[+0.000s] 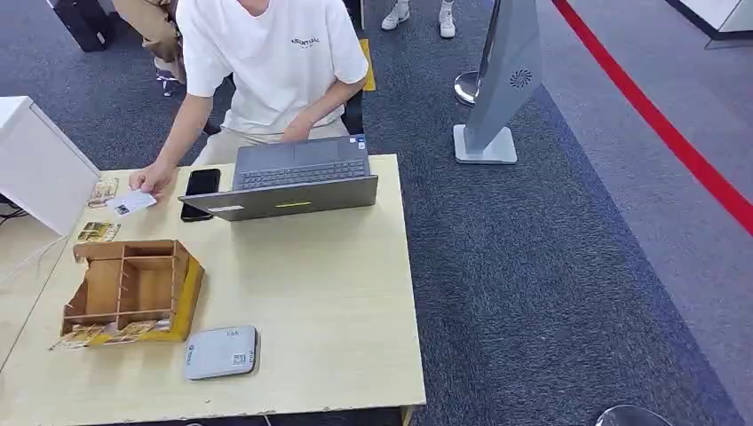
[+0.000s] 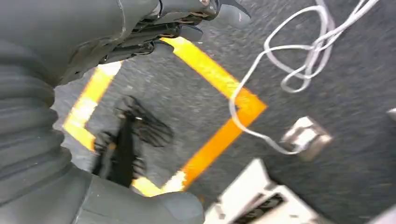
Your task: Pass the card to the sensor for recognition and then transmit it.
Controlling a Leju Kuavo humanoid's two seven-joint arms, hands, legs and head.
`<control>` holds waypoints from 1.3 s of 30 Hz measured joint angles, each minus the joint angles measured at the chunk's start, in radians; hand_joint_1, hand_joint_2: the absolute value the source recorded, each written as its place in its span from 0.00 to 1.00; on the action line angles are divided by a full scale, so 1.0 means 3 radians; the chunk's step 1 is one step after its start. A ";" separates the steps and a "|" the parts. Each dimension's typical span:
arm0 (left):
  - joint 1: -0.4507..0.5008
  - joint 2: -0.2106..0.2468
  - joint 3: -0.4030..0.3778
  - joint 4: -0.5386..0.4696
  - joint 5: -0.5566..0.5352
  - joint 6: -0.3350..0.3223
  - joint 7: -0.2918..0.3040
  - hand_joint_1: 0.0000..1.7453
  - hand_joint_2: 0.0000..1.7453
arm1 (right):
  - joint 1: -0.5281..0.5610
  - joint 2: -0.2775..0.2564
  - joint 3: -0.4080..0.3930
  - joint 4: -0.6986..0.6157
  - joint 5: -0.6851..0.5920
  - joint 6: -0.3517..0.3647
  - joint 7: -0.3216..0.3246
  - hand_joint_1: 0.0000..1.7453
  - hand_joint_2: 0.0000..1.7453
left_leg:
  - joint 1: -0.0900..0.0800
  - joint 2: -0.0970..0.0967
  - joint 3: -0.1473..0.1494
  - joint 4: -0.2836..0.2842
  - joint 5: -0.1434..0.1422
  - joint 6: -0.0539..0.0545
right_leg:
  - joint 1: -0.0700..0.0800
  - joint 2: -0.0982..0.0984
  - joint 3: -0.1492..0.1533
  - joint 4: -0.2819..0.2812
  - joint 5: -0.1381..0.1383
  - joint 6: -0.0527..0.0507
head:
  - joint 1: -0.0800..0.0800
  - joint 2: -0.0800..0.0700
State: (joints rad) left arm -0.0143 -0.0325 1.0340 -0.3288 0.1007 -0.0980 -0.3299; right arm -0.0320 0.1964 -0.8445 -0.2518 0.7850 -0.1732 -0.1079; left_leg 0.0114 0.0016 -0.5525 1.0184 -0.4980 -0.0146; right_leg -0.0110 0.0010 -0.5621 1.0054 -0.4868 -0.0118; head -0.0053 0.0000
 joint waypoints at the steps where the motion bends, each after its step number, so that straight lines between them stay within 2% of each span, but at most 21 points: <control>1: -0.0015 -0.0019 0.0063 -0.0001 0.0013 -0.0014 -0.0069 0.00 1.00 | -0.0011 0.0006 -0.0060 0.0006 0.0039 -0.0018 -0.0005 0.00 0.00 | 0.0000 0.0000 0.0000 0.0000 0.0001 0.0001 | 0.0000 0.0000 0.0000 0.0000 0.0000 0.0000 | -0.0001 0.0000; 5: -0.0063 -0.0086 0.0336 -0.0023 0.0061 -0.0101 -0.0319 0.00 1.00 | -0.0059 0.0059 -0.0283 0.0047 0.0199 -0.0056 -0.0036 0.00 0.00 | 0.0000 0.0000 0.0000 0.0000 0.0001 0.0001 | 0.0000 0.0000 0.0000 0.0000 0.0001 0.0000 | 0.0000 0.0000; 6: -0.0073 -0.0094 0.0400 -0.0043 0.0081 -0.0126 -0.0378 0.00 1.00 | -0.0069 0.0073 -0.0336 0.0059 0.0236 -0.0065 -0.0045 0.00 1.00 | 0.0000 0.0000 0.0000 0.0000 0.0001 0.0001 | 0.0000 0.0000 0.0000 0.0000 0.0001 0.0000 | 0.0001 0.0000; 12: -0.0134 -0.0149 0.0787 -0.0293 0.0190 -0.0340 -0.0697 0.00 1.00 | -0.0125 0.0121 -0.0619 0.0106 0.0439 -0.0125 -0.0095 0.00 1.00 | 0.0000 0.0000 0.0001 0.0000 0.0002 -0.0001 | 0.0000 0.0000 0.0000 0.0000 0.0001 0.0000 | 0.0000 0.0000; 16: -0.0184 -0.0233 0.1055 -0.0643 0.0245 -0.0536 -0.0885 0.00 1.00 | -0.0151 0.0158 -0.0783 0.0135 0.0553 -0.0164 -0.0130 0.00 1.00 | 0.0001 0.0000 0.0001 0.0000 0.0002 -0.0001 | 0.0001 0.0000 0.0000 0.0001 0.0001 0.0000 | -0.0002 0.0000; 21: -0.0224 -0.0390 0.1263 -0.1169 0.0256 -0.0701 -0.1009 0.00 1.00 | -0.0176 0.0187 -0.0922 0.0158 0.0623 -0.0200 -0.0145 0.00 1.00 | 0.0000 0.0000 0.0001 0.0000 0.0002 0.0000 | 0.0000 0.0000 0.0000 0.0001 0.0002 0.0000 | 0.0000 0.0000; 27: -0.0274 -0.0613 0.1436 -0.1865 0.0228 -0.0841 -0.1109 0.00 1.00 | -0.0191 0.0207 -0.1037 0.0178 0.0681 -0.0228 -0.0169 0.00 1.00 | 0.0000 0.0000 0.0000 0.0000 0.0003 0.0001 | 0.0000 0.0000 0.0000 0.0001 0.0002 0.0000 | 0.0000 0.0000; 31: -0.0310 -0.0703 0.1502 -0.2382 0.0154 -0.0908 -0.1156 0.00 1.00 | -0.0196 0.0214 -0.1088 0.0179 0.0709 -0.0230 -0.0219 0.00 1.00 | 0.0000 0.0000 0.0001 0.0000 0.0003 0.0001 | 0.0000 0.0000 0.0000 0.0001 0.0002 0.0000 | 0.0000 0.0000; 39: -0.0373 -0.0844 0.1520 -0.3359 -0.0028 -0.0933 -0.1206 0.00 1.00 | -0.0205 0.0121 -0.1167 0.0178 0.0710 -0.0003 -0.0435 0.00 1.00 | 0.0000 0.0000 0.0000 0.0000 0.0003 0.0001 | 0.0000 0.0000 0.0000 0.0001 0.0003 0.0000 | 0.0000 0.0000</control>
State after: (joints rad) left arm -0.1261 -0.2857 1.4900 -1.3365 0.0923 -0.3780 -0.6916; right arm -0.0935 0.2327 -1.1944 -0.1984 0.9979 -0.1739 -0.2385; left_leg 0.0113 0.0016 -0.5524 1.0184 -0.4969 -0.0143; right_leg -0.0110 0.0010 -0.5620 1.0058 -0.4860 -0.0117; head -0.0053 0.0000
